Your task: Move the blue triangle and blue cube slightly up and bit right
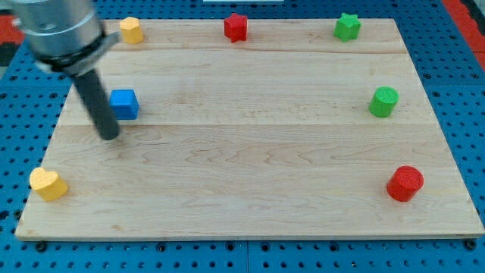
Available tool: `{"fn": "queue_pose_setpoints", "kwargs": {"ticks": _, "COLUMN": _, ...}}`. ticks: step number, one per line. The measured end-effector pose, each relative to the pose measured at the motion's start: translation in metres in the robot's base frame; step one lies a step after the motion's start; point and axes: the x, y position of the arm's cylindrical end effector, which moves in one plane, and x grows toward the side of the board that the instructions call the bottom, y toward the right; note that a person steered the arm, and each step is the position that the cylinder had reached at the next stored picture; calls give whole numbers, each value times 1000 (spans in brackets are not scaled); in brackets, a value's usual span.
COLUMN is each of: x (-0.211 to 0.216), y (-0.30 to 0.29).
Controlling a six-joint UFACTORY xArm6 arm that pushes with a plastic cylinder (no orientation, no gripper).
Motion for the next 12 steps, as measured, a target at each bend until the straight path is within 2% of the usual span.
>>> {"fn": "queue_pose_setpoints", "kwargs": {"ticks": 1, "x": -66, "y": -63}}
{"fn": "queue_pose_setpoints", "kwargs": {"ticks": 2, "x": -137, "y": -63}}
{"fn": "queue_pose_setpoints", "kwargs": {"ticks": 3, "x": -118, "y": -8}}
{"fn": "queue_pose_setpoints", "kwargs": {"ticks": 4, "x": -85, "y": 7}}
{"fn": "queue_pose_setpoints", "kwargs": {"ticks": 6, "x": -139, "y": -73}}
{"fn": "queue_pose_setpoints", "kwargs": {"ticks": 7, "x": -109, "y": -59}}
{"fn": "queue_pose_setpoints", "kwargs": {"ticks": 8, "x": -98, "y": 7}}
{"fn": "queue_pose_setpoints", "kwargs": {"ticks": 9, "x": -85, "y": -13}}
{"fn": "queue_pose_setpoints", "kwargs": {"ticks": 10, "x": -115, "y": -32}}
{"fn": "queue_pose_setpoints", "kwargs": {"ticks": 11, "x": -113, "y": -68}}
{"fn": "queue_pose_setpoints", "kwargs": {"ticks": 12, "x": -75, "y": -74}}
